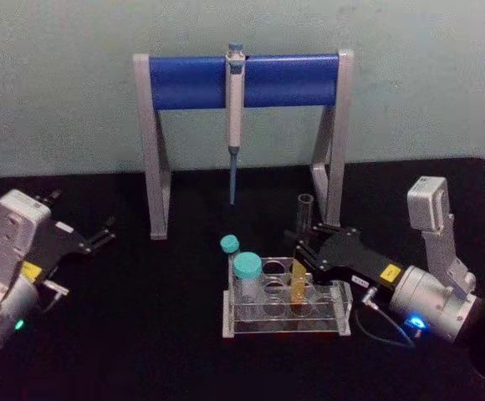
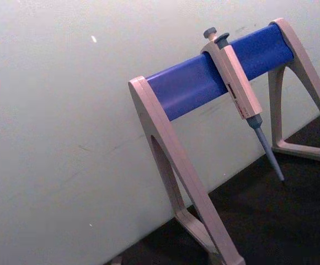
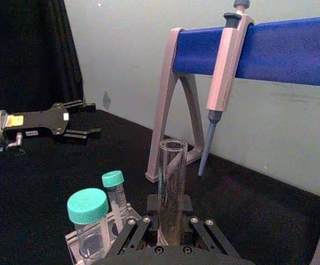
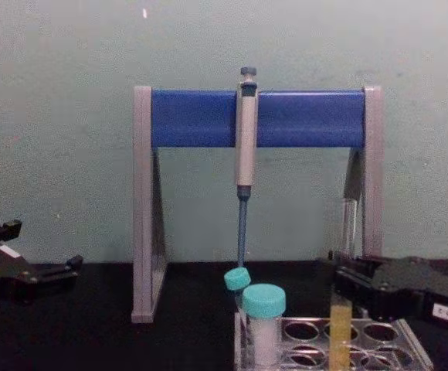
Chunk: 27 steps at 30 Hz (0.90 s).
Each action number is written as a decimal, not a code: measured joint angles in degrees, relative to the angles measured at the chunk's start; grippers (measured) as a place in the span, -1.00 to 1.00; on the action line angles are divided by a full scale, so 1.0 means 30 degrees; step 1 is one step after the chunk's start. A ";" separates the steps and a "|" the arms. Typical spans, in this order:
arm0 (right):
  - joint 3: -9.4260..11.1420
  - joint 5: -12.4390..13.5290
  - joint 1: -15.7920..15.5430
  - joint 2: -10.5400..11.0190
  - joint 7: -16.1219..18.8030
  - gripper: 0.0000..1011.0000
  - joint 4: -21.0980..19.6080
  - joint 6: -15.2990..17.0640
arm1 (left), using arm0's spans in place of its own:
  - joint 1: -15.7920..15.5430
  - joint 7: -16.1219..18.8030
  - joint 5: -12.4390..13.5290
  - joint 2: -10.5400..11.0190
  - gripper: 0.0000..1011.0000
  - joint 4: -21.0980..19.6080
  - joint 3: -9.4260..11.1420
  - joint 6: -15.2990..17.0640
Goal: Pick up the test tube from the test tube rack, shake it, then place it back into the test tube rack.
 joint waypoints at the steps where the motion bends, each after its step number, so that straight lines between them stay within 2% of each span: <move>1: 0.0000 -0.0045 0.0000 0.0000 -0.0044 -0.56 -0.0010 -0.0004 | 0.0000 0.0001 0.0000 0.0000 1.00 0.0000 0.0000 0.0001; 13: 0.0001 -0.0030 -0.0004 0.0010 -0.0028 -0.55 -0.0010 0.0008 | 0.0000 0.0001 0.0000 -0.0001 1.00 0.0000 0.0000 0.0000; 16: 0.0000 -0.0056 -0.0012 0.0016 -0.0023 -0.43 0.0002 0.0054 | 0.0000 0.0001 0.0000 0.0000 1.00 -0.0001 -0.0001 0.0001; 17: 0.0000 -0.0056 -0.0013 0.0017 -0.0020 -0.31 0.0004 0.0054 | 0.0000 0.0001 0.0000 0.0000 1.00 0.0000 0.0000 0.0000; 20: 0.0000 -0.0047 -0.0012 0.0012 -0.0017 -0.15 0.0008 0.0056 | 0.0001 0.0001 0.0000 -0.0001 1.00 0.0000 0.0001 0.0000; 21: 0.0001 -0.0041 -0.0011 0.0013 -0.0014 -0.03 0.0009 0.0055 | 0.0000 0.0001 0.0000 0.0000 1.00 -0.0001 -0.0001 0.0000; 22: 0.0001 -0.0041 -0.0011 0.0013 -0.0014 -0.03 0.0009 0.0055 | 0.0000 0.0002 0.0000 0.0000 1.00 0.0000 0.0000 0.0001; 27: 0.0001 -0.0028 -0.0008 0.0011 -0.0004 0.33 0.0012 0.0056 | 0.0000 0.0001 0.0000 0.0000 1.00 0.0001 0.0000 0.0001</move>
